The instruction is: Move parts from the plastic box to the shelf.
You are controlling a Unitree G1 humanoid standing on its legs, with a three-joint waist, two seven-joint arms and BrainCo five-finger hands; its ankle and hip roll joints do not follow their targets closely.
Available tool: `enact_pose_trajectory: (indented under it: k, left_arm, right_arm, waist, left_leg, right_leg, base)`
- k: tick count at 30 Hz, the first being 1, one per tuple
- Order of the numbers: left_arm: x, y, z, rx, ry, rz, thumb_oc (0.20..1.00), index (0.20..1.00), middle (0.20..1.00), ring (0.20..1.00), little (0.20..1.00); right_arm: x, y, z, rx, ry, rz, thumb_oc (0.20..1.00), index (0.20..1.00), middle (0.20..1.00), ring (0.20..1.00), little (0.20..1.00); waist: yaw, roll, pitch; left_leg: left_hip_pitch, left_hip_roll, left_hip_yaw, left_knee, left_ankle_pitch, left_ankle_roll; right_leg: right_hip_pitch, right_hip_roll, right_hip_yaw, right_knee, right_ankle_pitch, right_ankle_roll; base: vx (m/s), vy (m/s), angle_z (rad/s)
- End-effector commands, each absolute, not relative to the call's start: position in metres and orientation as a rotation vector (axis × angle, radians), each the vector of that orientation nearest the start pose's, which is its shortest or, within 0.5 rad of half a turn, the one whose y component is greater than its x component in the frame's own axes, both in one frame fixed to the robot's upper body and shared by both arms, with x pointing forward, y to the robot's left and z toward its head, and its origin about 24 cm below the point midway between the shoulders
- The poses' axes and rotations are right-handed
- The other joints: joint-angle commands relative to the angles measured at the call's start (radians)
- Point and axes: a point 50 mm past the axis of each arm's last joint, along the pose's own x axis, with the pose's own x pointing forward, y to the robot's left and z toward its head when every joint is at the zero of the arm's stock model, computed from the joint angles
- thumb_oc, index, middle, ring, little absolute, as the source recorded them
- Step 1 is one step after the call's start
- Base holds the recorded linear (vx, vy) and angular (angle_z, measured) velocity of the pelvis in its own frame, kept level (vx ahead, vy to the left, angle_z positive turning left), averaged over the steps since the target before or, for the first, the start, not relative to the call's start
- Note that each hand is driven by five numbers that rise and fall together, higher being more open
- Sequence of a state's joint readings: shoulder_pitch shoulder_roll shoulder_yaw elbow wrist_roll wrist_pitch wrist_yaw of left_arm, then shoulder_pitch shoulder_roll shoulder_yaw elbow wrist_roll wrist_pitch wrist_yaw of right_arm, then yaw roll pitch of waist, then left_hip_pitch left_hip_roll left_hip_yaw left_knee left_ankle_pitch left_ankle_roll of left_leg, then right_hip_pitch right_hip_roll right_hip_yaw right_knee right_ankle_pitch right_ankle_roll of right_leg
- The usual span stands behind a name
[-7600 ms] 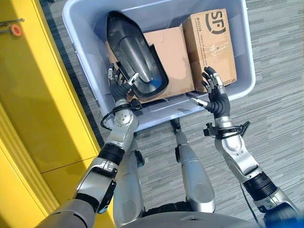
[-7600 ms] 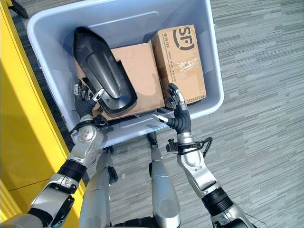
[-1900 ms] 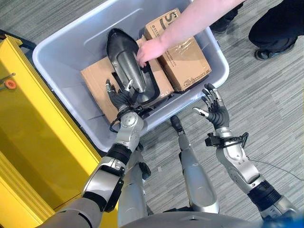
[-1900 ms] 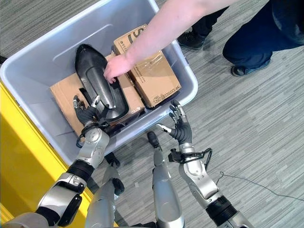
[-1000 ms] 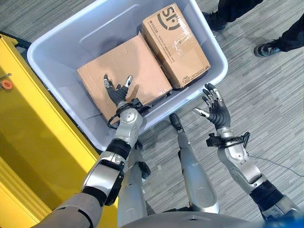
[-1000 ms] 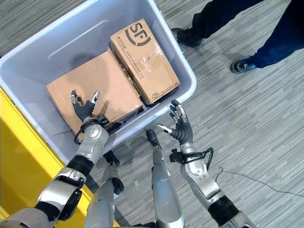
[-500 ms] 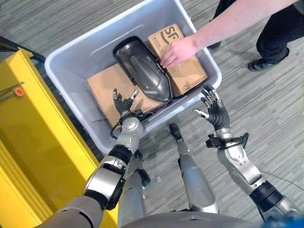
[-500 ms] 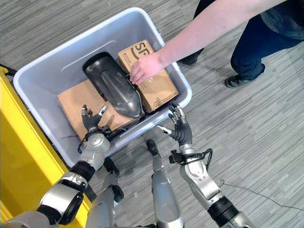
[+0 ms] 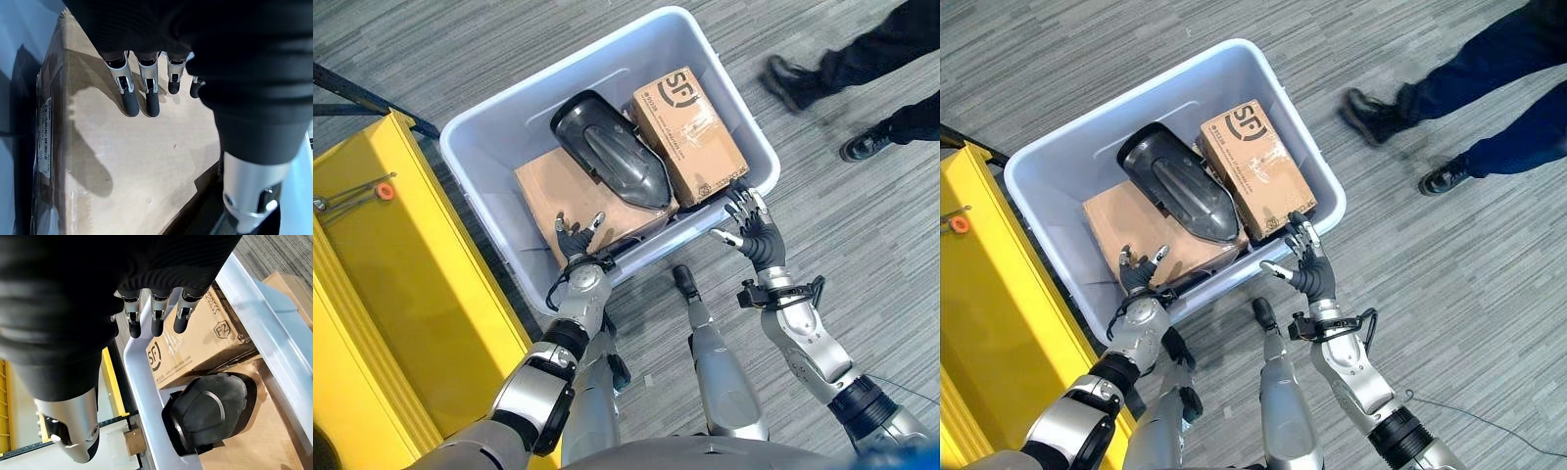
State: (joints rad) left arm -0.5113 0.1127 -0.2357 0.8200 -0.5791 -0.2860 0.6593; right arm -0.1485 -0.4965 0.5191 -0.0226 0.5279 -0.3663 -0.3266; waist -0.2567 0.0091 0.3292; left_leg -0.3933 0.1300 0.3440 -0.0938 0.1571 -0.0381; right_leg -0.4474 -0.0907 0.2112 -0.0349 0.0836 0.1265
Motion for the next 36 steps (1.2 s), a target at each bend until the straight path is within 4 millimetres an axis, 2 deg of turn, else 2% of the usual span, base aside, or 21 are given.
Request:
enact_pose_trajectory:
  k: [1, 12, 17, 19, 21, 22, 24, 25, 27, 28, 31, 32, 36]
  left_arm:
    - [0.339, 0.149, 0.024, -0.269, 0.167, 0.551, 1.0, 1.0, 1.0, 1.0, 1.0]
    - [0.341, 0.151, 0.047, -0.252, 0.033, 0.53, 1.0, 1.0, 1.0, 1.0, 1.0]
    - [0.341, 0.15, 0.055, -0.289, -0.011, 0.511, 1.0, 1.0, 1.0, 1.0, 1.0]
    - [0.34, 0.15, 0.059, -0.319, -0.034, 0.491, 1.0, 1.0, 1.0, 1.0, 1.0]
    - [0.336, 0.149, 0.06, -0.33, -0.054, 0.444, 1.0, 1.0, 1.0, 1.0, 1.0]
    - [0.33, 0.149, 0.059, -0.334, -0.07, 0.397, 1.0, 1.0, 1.0, 1.0, 1.0]
    - [0.325, 0.151, 0.058, -0.33, -0.077, 0.377, 1.0, 1.0, 1.0, 1.0, 1.0]
    - [0.32, 0.155, 0.057, -0.306, -0.086, 0.356, 1.0, 1.0, 1.0, 1.0, 1.0]
    - [0.318, 0.157, 0.056, -0.299, -0.089, 0.342, 1.0, 1.0, 1.0, 1.0, 1.0]
    - [0.314, 0.162, 0.053, -0.252, -0.087, 0.313, 1.0, 1.0, 1.0, 1.0, 1.0]
    - [0.309, 0.175, 0.053, -0.206, -0.103, 0.3, 1.0, 1.0, 1.0, 1.0, 1.0]
    - [0.304, 0.18, 0.053, -0.188, -0.113, 0.278, 1.0, 1.0, 1.0, 1.0, 1.0]
    - [0.297, 0.185, 0.055, -0.208, -0.134, 0.244, 1.0, 1.0, 1.0, 1.0, 1.0]
  right_arm:
    - [0.251, -0.148, 0.096, 0.129, -0.308, 0.182, 1.0, 1.0, 1.0, 1.0, 1.0]
    - [0.251, -0.15, 0.095, 0.121, -0.311, 0.168, 1.0, 1.0, 1.0, 1.0, 1.0]
    - [0.253, -0.148, 0.099, 0.105, -0.333, 0.176, 1.0, 1.0, 1.0, 1.0, 1.0]
    - [0.256, -0.147, 0.107, 0.093, -0.372, 0.183, 1.0, 1.0, 1.0, 1.0, 1.0]
    - [0.261, -0.144, 0.119, 0.061, -0.423, 0.204, 1.0, 1.0, 1.0, 1.0, 1.0]
    - [0.266, -0.139, 0.138, 0.026, -0.506, 0.224, 1.0, 1.0, 1.0, 1.0, 1.0]
    - [0.269, -0.137, 0.151, -0.019, -0.567, 0.228, 1.0, 1.0, 1.0, 1.0, 1.0]
    - [0.272, -0.135, 0.165, -0.068, -0.627, 0.242, 1.0, 1.0, 1.0, 1.0, 1.0]
    - [0.274, -0.133, 0.171, -0.107, -0.652, 0.243, 1.0, 1.0, 1.0, 1.0, 1.0]
    - [0.28, -0.13, 0.185, -0.177, -0.706, 0.257, 1.0, 1.0, 1.0, 1.0, 1.0]
    - [0.288, -0.127, 0.201, -0.262, -0.758, 0.268, 1.0, 1.0, 1.0, 1.0, 1.0]
    - [0.293, -0.125, 0.213, -0.315, -0.798, 0.271, 1.0, 1.0, 1.0, 1.0, 1.0]
    - [0.307, -0.121, 0.24, -0.479, -0.875, 0.261, 1.0, 1.0, 1.0, 1.0, 1.0]
  waist:
    - [0.014, -0.01, 0.002]
    - [0.018, -0.009, 0.01]
    - [0.022, -0.011, 0.009]
    - [0.026, -0.012, 0.006]
    - [0.036, -0.013, 0.002]
    - [0.048, -0.012, -0.004]
    - [0.055, -0.014, -0.008]
    - [0.064, -0.016, -0.015]
    - [0.067, -0.016, -0.019]
    - [0.08, -0.02, -0.026]
    - [0.096, -0.026, -0.033]
    - [0.108, -0.032, -0.037]
    - [0.126, -0.045, -0.039]
  left_leg:
    - [0.215, 0.097, -0.04, 0.007, -0.074, -0.137]
    - [0.22, 0.098, -0.038, 0.007, -0.077, -0.133]
    - [0.221, 0.097, -0.04, 0.007, -0.08, -0.131]
    - [0.221, 0.097, -0.044, 0.007, -0.078, -0.13]
    - [0.223, 0.097, -0.05, 0.007, -0.078, -0.127]
    - [0.228, 0.096, -0.057, 0.007, -0.077, -0.125]
    - [0.232, 0.096, -0.063, 0.007, -0.078, -0.124]
    - [0.235, 0.097, -0.073, 0.007, -0.077, -0.123]
    - [0.235, 0.096, -0.077, 0.007, -0.078, -0.122]
    - [0.237, 0.097, -0.087, 0.007, -0.078, -0.12]
    - [0.235, 0.096, -0.098, 0.007, -0.075, -0.118]
    - [0.235, 0.1, -0.103, 0.007, -0.074, -0.117]
    - [0.228, 0.107, -0.114, 0.007, -0.069, -0.116]
  right_leg:
    - [-0.024, -0.027, -0.054, 0.006, 0.119, 0.061]
    - [-0.026, -0.022, -0.048, 0.011, 0.111, 0.056]
    - [-0.025, -0.021, -0.052, 0.013, 0.11, 0.055]
    - [-0.022, -0.021, -0.054, 0.013, 0.108, 0.056]
    - [-0.015, -0.023, -0.06, 0.014, 0.104, 0.056]
    - [-0.002, -0.025, -0.067, 0.016, 0.1, 0.057]
    - [0.006, -0.028, -0.074, 0.018, 0.098, 0.058]
    - [0.014, -0.031, -0.082, 0.019, 0.095, 0.058]
    - [0.018, -0.033, -0.087, 0.019, 0.094, 0.058]
    - [0.029, -0.037, -0.095, 0.02, 0.09, 0.058]
    - [0.035, -0.038, -0.103, 0.023, 0.088, 0.056]
    - [0.04, -0.036, -0.108, 0.024, 0.086, 0.056]
    - [0.044, -0.032, -0.118, 0.03, 0.082, 0.053]
  base:
    - [0.0, 0.0, 0.0]
    - [0.0, 0.0, 0.0]
    - [0.0, 0.0, 0.0]
    - [0.0, 0.0, 0.0]
    - [0.01, 0.0, 0.03]
    - [0.02, 0.009, 0.09]
    - [0.02, 0.003, 0.16]
    - [0.0, -0.005, 0.17]
    - [0.01, -0.005, 0.15]
    - [0.02, -0.015, 0.18]
    - [0.01, -0.007, 0.15]
    - [0.02, -0.011, 0.12]
    - [0.0, -0.011, 0.12]
